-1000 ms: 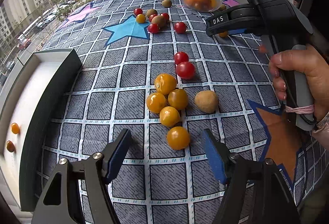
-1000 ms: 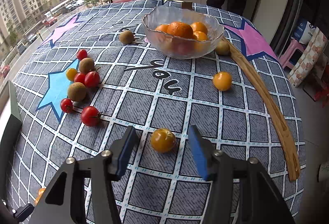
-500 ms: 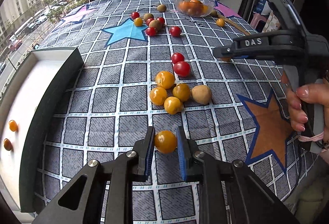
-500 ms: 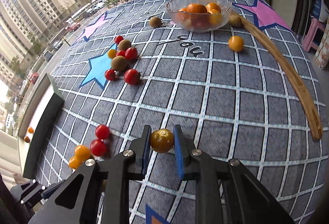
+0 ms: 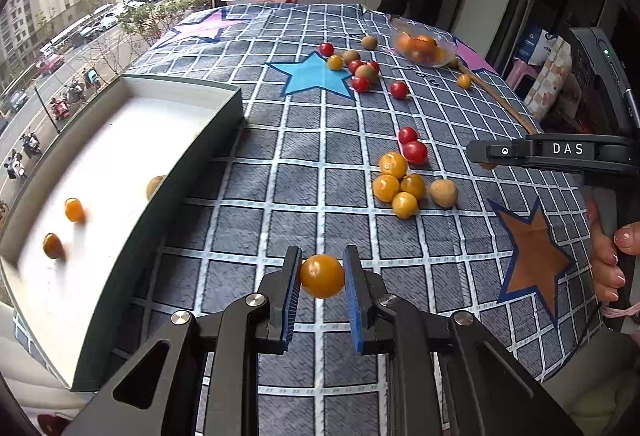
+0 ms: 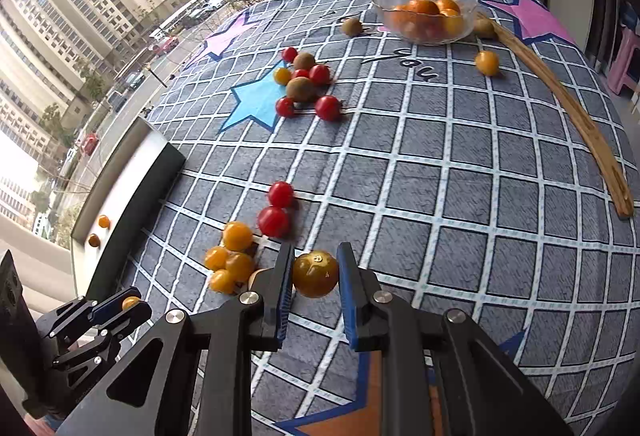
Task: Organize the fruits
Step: 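Carry both yellow tomatoes into the white tray and open both tools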
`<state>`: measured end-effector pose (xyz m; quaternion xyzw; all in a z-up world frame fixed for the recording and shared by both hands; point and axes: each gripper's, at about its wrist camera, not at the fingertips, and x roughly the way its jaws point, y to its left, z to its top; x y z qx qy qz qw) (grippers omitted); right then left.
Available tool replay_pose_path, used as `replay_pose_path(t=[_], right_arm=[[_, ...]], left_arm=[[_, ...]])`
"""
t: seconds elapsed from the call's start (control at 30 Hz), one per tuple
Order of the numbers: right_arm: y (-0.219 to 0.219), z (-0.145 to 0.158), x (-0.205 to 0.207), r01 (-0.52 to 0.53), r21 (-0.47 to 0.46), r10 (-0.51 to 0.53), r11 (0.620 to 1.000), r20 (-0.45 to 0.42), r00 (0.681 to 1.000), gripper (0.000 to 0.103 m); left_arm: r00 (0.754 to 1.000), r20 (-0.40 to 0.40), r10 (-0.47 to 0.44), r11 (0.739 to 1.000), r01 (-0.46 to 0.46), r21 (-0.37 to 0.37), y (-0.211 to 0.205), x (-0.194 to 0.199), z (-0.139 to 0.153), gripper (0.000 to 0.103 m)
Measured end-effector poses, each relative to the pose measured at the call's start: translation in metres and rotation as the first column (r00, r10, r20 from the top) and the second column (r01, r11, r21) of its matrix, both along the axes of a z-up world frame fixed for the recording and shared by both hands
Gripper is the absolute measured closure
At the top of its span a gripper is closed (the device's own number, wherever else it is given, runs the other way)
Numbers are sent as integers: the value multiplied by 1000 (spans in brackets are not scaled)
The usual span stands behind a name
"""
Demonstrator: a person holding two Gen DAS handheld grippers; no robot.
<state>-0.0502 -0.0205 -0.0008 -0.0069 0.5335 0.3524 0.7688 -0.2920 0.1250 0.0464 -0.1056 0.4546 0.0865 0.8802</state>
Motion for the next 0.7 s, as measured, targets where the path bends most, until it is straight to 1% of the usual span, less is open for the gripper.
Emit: replay_pose_path(t=[0.17, 0.3, 0.4, 0.5, 0.57, 0.67, 0.7], right_arm=[[32, 10, -10, -51, 10, 51, 999, -9, 999, 79], [66, 17, -22, -114, 7, 114, 993, -5, 993, 79], [95, 21, -32, -166, 6, 166, 986, -6, 986, 79], [127, 24, -44, -222, 2, 222, 975, 0, 975, 79], [149, 27, -51, -260, 1, 260, 966, 5, 966, 79], [181, 29, -60, -310, -3, 310, 951, 7, 951, 79], [192, 29, -63, -324, -8, 324, 946, 9, 946, 79]], left_arm=[[997, 31, 73, 997, -73, 17, 30, -17, 10, 80], [988, 53, 142, 989, -144, 42, 60, -34, 17, 80], [977, 64, 202, 976, -206, 70, 85, -46, 19, 80], [963, 65, 263, 961, -268, 74, 111, -57, 18, 80], [953, 63, 297, 950, -302, 83, 125, -63, 14, 80], [940, 57, 336, 933, -341, 116, 139, -67, 6, 80], [937, 52, 347, 930, -350, 113, 143, -68, 3, 80]])
